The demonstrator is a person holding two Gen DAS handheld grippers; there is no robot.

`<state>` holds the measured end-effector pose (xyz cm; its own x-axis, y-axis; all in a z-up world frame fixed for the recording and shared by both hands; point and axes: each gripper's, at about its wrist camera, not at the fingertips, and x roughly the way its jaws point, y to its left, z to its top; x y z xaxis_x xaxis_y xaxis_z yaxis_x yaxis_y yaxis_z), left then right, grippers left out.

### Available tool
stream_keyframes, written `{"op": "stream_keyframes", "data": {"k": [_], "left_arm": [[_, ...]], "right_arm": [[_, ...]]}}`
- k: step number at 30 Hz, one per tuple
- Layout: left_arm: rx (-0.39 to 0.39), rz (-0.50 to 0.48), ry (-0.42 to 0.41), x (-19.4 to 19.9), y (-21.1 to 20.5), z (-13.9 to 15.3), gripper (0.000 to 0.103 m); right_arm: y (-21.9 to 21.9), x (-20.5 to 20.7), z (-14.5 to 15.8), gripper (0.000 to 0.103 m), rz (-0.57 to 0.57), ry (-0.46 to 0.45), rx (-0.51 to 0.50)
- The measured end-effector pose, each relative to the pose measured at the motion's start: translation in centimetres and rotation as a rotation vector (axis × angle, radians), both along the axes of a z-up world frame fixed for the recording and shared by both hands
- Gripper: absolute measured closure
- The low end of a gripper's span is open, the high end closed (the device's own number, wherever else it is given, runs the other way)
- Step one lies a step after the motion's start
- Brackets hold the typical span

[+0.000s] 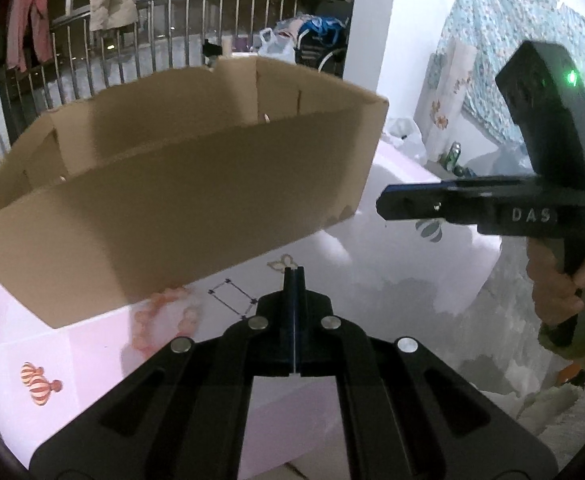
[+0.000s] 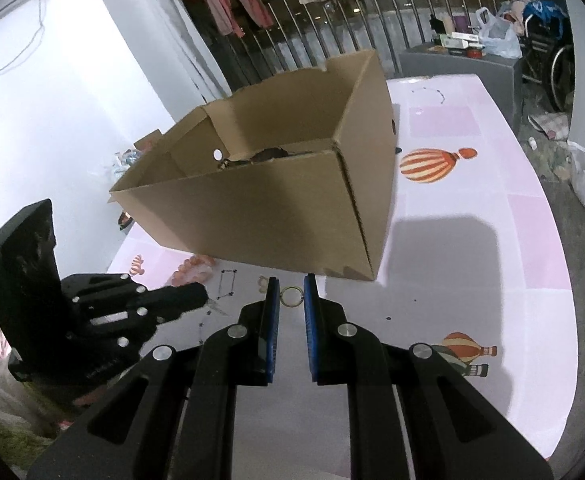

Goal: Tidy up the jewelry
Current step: 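Carry the bracelet and ring over the box and open both tools to drop them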

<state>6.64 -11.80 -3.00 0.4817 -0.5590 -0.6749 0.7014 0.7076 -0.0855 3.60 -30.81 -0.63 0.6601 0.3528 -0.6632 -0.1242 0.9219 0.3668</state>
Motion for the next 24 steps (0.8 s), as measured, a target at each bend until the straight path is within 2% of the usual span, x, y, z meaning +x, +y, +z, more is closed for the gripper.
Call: {"op": "stream_keyframes", "data": {"k": [5, 10, 15, 20, 24], "left_arm": [[-0.051, 0.029, -0.030, -0.1, 1.7, 2.9, 0.103], [-0.115, 0.035, -0.093, 0.3, 3.3, 7.3, 0.103], [-0.187, 0.042, -0.121, 2.7, 3.7, 10.9, 0.103], [-0.168, 0.067, -0.107, 6.1, 2.5, 11.6, 0.103], [-0.086, 0.113, -0.045, 10.0, 0.5, 10.1, 0.103]], "right_arm": [[0.5, -0.1, 1.6, 0.090, 0.013, -0.036, -0.004], [1.0, 0.2, 4.7, 0.090, 0.032, -0.117, -0.002], [1.3, 1.7, 8.0, 0.090, 0.053, -0.207, -0.029], [1.6, 4.3, 9.2, 0.090, 0.050, -0.228, -0.079], [1.4, 6.9, 8.7, 0.090, 0.021, -0.194, -0.110]]}}
